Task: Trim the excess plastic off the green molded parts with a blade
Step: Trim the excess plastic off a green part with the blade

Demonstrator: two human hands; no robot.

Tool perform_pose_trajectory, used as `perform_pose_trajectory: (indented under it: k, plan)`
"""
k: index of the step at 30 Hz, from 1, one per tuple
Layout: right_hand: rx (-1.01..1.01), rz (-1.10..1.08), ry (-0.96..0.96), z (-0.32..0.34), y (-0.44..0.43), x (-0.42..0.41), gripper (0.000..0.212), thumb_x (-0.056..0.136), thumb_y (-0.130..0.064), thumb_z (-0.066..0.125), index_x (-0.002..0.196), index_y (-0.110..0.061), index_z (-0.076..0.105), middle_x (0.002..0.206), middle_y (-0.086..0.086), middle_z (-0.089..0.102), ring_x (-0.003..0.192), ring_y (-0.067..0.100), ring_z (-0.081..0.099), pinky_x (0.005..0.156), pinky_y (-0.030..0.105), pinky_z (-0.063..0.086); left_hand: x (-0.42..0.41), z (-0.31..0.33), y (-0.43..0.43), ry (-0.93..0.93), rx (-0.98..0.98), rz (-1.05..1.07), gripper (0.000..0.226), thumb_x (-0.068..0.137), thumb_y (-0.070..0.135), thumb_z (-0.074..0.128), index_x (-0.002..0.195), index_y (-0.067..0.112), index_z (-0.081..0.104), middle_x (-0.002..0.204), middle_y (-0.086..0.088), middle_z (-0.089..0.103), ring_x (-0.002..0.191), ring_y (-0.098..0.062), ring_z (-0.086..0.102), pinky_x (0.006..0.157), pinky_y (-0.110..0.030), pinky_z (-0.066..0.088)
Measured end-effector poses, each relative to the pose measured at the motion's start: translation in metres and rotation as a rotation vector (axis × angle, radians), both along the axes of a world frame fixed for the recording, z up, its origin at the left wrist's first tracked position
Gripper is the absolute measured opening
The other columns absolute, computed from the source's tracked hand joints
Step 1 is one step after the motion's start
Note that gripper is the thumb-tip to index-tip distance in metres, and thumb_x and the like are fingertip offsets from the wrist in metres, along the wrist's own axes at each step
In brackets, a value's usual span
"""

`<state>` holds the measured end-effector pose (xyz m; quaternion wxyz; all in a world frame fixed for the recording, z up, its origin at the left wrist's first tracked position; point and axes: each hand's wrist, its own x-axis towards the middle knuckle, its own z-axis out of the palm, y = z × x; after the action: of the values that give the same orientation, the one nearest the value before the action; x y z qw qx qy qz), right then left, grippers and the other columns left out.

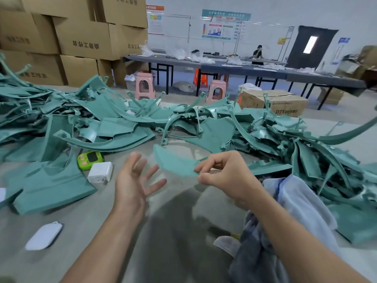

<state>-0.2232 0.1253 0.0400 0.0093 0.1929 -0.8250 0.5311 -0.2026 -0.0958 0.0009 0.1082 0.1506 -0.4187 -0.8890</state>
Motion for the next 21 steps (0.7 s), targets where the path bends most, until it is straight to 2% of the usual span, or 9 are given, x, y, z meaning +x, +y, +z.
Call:
perform_pose_trajectory:
  k: [2,4,6,8,9,11,15,18,21]
  plan:
    - [0.275,0.035,0.051,-0.002,0.009,0.003,0.023,0.075,-0.009,0.084,0.063,-0.027,0.074,0.087,-0.014,0.077,0.085,0.006,0.074,0.078,0.028,0.061,0.001,0.001,0.004,-0.089,0.046,-0.228,0.037,0.101,0.045,0.047,0.116,0.014,0.059,0.099,-0.006,0.072,0.066,-0.017,0.069,0.046,-0.028,0.056]
    - [0.528,0.040,0.097,-0.008,0.009,0.009,0.026,0.075,-0.011,0.082,0.063,-0.032,0.072,0.087,-0.015,0.076,0.080,0.004,0.071,0.078,0.031,0.061,0.002,-0.001,0.011,-0.153,-0.089,-0.389,0.023,0.095,0.034,0.056,0.105,0.014,0.062,0.077,-0.005,0.071,0.046,-0.012,0.058,0.038,-0.019,0.046]
    - [0.579,-0.009,0.126,-0.018,0.006,0.012,0.021,0.078,-0.010,0.079,0.068,-0.028,0.074,0.095,-0.011,0.077,0.089,0.005,0.070,0.086,0.030,0.058,-0.002,-0.010,0.019,-0.181,-0.355,-0.305,0.017,0.091,0.006,0.062,0.106,0.010,0.068,0.088,-0.008,0.078,0.059,-0.015,0.069,0.049,-0.024,0.055]
    - [0.536,-0.137,0.136,-0.026,0.003,0.017,0.013,0.083,-0.012,0.075,0.082,-0.025,0.079,0.111,-0.009,0.076,0.100,0.009,0.070,0.091,0.025,0.055,-0.005,-0.017,0.020,-0.148,-0.554,-0.074,0.035,0.086,-0.010,0.061,0.113,0.012,0.068,0.090,0.000,0.079,0.073,-0.014,0.074,0.067,-0.031,0.060]
    - [0.518,-0.192,0.130,-0.029,0.002,0.020,0.015,0.087,-0.015,0.073,0.093,-0.027,0.079,0.118,-0.011,0.073,0.103,0.010,0.069,0.090,0.019,0.052,-0.005,-0.018,0.020,-0.111,-0.622,0.011,0.039,0.085,-0.009,0.062,0.112,0.018,0.068,0.088,0.005,0.079,0.077,-0.013,0.075,0.072,-0.034,0.060]
    - [0.507,-0.277,0.141,-0.035,0.004,0.028,0.025,0.090,-0.018,0.068,0.110,-0.030,0.077,0.121,-0.015,0.071,0.103,0.007,0.067,0.084,0.011,0.042,-0.003,-0.016,0.022,-0.041,-0.719,0.112,0.039,0.082,0.002,0.064,0.101,0.035,0.067,0.084,0.015,0.078,0.077,-0.006,0.075,0.064,-0.030,0.060]
    - [0.537,-0.450,0.206,-0.036,0.016,0.052,0.011,0.088,-0.025,0.064,0.085,-0.030,0.074,0.078,-0.017,0.072,0.073,0.001,0.064,0.068,0.022,0.052,0.003,-0.015,0.031,0.031,-0.945,0.269,0.024,0.073,0.023,0.062,0.089,0.042,0.063,0.069,0.025,0.072,0.064,0.008,0.067,0.046,-0.006,0.044]
    - [0.615,-0.466,0.136,-0.034,0.035,0.062,0.017,0.090,-0.033,0.063,0.074,-0.027,0.067,0.063,-0.014,0.066,0.059,0.001,0.061,0.060,0.030,0.057,0.000,-0.016,0.030,-0.055,-1.090,0.315,0.017,0.075,0.033,0.059,0.092,0.033,0.059,0.063,0.023,0.067,0.060,0.000,0.062,0.049,-0.021,0.044]
    - [0.740,-0.456,0.037,-0.032,0.057,0.072,0.020,0.089,-0.039,0.064,0.073,-0.028,0.067,0.063,-0.011,0.067,0.061,0.006,0.062,0.060,0.029,0.055,-0.002,-0.019,0.029,-0.045,-1.048,0.315,0.016,0.081,0.029,0.059,0.097,0.031,0.059,0.065,0.014,0.069,0.059,-0.005,0.064,0.049,-0.029,0.048]
